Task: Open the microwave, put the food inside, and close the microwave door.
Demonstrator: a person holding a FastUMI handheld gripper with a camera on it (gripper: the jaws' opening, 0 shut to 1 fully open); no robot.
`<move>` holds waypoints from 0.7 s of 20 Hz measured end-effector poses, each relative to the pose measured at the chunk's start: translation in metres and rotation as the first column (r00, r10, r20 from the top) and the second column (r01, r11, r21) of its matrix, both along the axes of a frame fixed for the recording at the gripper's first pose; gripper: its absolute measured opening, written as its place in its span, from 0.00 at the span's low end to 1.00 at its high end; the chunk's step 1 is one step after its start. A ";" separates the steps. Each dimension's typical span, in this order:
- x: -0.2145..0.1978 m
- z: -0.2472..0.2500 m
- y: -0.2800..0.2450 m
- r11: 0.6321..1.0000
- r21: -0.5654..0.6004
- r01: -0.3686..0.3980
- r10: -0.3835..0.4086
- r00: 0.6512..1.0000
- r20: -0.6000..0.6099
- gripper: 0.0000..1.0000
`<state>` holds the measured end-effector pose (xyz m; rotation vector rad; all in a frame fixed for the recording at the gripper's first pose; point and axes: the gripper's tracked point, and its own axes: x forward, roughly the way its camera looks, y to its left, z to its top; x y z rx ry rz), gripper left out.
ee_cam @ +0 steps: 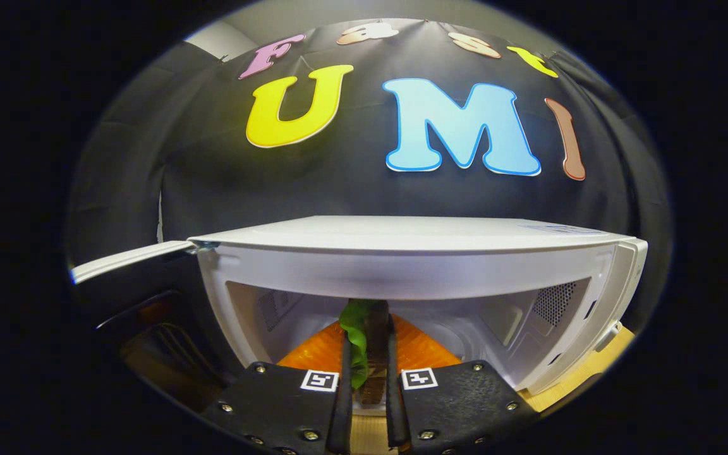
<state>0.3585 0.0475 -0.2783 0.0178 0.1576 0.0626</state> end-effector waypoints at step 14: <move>0.037 -0.031 -0.080 0.988 -0.097 0.120 -0.131 0.986 -0.106 0.85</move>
